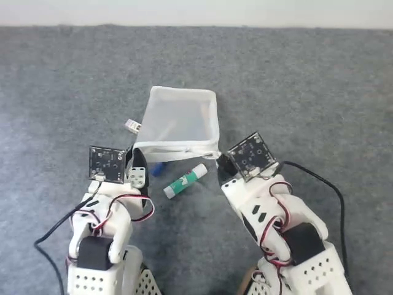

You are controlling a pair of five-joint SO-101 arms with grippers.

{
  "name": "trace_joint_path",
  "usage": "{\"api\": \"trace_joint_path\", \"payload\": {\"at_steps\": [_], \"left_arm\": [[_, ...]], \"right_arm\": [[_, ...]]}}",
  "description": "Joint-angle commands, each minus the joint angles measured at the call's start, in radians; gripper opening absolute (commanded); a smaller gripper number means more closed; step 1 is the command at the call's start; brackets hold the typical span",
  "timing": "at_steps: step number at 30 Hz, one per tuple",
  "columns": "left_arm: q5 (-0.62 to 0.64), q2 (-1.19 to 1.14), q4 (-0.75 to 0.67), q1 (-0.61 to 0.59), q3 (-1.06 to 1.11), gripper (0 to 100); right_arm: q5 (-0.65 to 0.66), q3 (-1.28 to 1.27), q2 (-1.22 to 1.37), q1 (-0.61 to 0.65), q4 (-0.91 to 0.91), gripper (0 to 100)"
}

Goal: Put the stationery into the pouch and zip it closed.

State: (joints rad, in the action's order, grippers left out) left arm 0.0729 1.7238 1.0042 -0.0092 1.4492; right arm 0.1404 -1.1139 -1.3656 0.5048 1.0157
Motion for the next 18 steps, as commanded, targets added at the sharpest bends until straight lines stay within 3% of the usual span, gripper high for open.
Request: {"api": "trace_joint_path", "payload": {"at_steps": [1, 10, 13, 18], "left_arm": [[0.002, 0.014, 0.009, -0.026, -0.064, 1], [0.002, 0.014, 0.009, -0.025, -0.062, 1], [0.002, 0.012, 0.009, -0.018, -0.061, 2], [0.021, 0.009, 0.011, -0.017, -0.045, 17]], "right_arm": [[-0.046, 0.068, -0.028, -0.058, -0.015, 0.7], [-0.054, 0.075, -0.028, -0.087, -0.015, 0.7], [0.011, 0.081, -0.028, -0.041, -0.025, 0.7], [0.068, 0.094, -0.056, 0.019, -0.027, 0.7]]}}
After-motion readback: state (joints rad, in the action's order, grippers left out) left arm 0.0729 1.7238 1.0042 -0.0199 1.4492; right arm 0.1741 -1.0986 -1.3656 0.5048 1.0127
